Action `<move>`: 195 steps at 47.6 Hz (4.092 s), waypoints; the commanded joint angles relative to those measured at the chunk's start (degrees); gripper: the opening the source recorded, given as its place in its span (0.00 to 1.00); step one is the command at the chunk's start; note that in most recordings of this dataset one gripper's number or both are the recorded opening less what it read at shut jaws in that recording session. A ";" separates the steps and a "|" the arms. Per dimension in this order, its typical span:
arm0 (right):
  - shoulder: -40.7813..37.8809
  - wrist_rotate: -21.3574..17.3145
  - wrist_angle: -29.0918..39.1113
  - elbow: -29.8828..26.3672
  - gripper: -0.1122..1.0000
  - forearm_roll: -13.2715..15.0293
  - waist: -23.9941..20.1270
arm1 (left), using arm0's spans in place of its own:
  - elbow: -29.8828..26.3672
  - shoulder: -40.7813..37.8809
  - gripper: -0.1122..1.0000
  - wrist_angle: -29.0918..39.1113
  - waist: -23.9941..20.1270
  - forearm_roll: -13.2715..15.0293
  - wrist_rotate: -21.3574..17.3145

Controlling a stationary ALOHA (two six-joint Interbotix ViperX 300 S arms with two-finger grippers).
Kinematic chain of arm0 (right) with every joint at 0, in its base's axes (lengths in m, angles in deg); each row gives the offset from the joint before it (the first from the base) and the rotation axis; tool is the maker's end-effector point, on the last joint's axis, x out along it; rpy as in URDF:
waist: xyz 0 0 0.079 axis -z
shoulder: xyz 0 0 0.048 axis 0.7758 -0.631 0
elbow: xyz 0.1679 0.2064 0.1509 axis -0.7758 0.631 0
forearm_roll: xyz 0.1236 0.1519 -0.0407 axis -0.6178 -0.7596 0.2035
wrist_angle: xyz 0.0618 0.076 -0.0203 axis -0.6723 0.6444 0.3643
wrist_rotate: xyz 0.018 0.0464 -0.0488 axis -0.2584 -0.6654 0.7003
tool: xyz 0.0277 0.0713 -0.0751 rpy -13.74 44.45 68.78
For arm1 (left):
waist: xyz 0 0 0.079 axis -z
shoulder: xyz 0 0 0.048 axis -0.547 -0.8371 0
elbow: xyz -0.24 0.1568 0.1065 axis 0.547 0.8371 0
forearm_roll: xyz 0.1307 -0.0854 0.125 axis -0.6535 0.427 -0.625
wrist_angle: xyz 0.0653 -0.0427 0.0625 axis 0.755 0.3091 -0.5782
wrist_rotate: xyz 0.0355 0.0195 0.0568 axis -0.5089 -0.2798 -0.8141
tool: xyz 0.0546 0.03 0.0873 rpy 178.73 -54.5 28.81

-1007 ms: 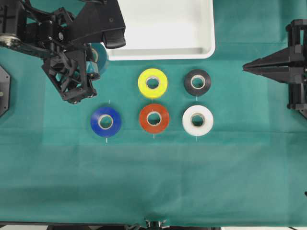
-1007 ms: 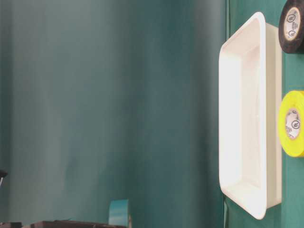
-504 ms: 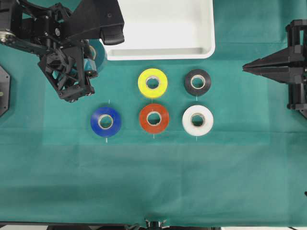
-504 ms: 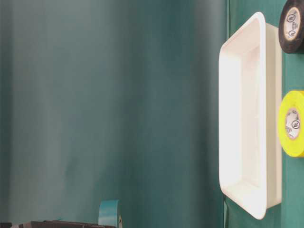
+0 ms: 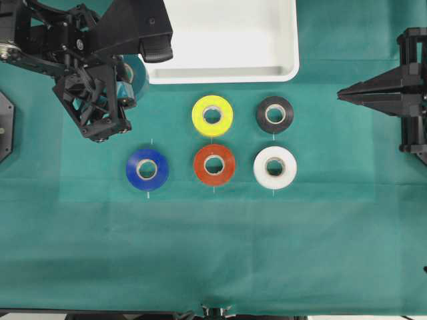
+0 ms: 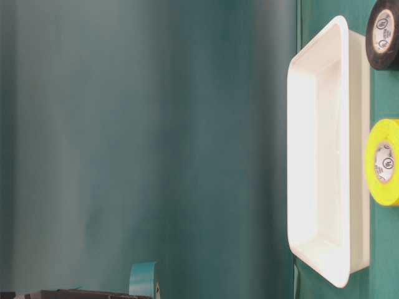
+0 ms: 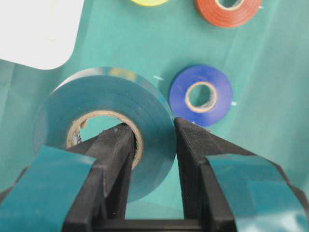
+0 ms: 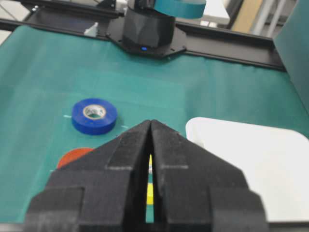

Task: Place the tape from the fixed location into the white case.
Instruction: 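Lift the teal roll with the left gripper and carry it upward, then move the held teal roll over the white tray with the left gripper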

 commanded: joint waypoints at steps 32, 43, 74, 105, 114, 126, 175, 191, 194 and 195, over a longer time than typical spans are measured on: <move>-0.26 -0.18 0.09 -1.67 0.10 -0.09 0.00 | -1.32 1.41 0.30 -0.26 -9.67 -0.70 -4.66; -0.26 -0.18 0.53 -1.67 0.10 -0.09 0.00 | -1.14 1.41 0.30 -0.09 -15.12 -0.70 -6.68; -0.18 -0.09 1.23 -1.93 0.10 0.00 0.00 | -3.43 -3.43 0.30 -4.66 -16.88 -0.70 -9.76; 0.09 -0.09 2.29 -2.11 0.10 0.00 0.09 | -19.69 -17.67 0.30 -5.89 -16.79 -0.53 -16.70; 0.18 -0.09 2.46 -2.02 0.10 -0.09 0.00 | -21.01 -19.07 0.30 -5.71 -16.79 -0.53 -17.40; 0.18 0.00 2.37 -2.02 0.10 0.00 0.09 | -20.57 -19.51 0.30 -6.15 -16.88 -0.53 -17.67; 0.00 0.09 2.46 -1.93 0.10 0.00 0.00 | -9.67 -33.75 0.30 -27.77 -19.78 -0.35 -19.42; 0.00 0.09 2.55 -1.93 0.10 0.00 0.09 | -9.14 -37.44 0.30 -30.41 -20.57 -0.18 -19.95; 0.00 0.09 2.55 -1.93 0.10 0.00 0.09 | -9.14 -37.79 0.30 -30.94 -20.57 -0.09 -19.95; -0.09 0.09 2.55 -1.93 0.10 0.00 0.00 | -9.23 -37.97 0.30 -31.20 -20.57 -0.18 -19.95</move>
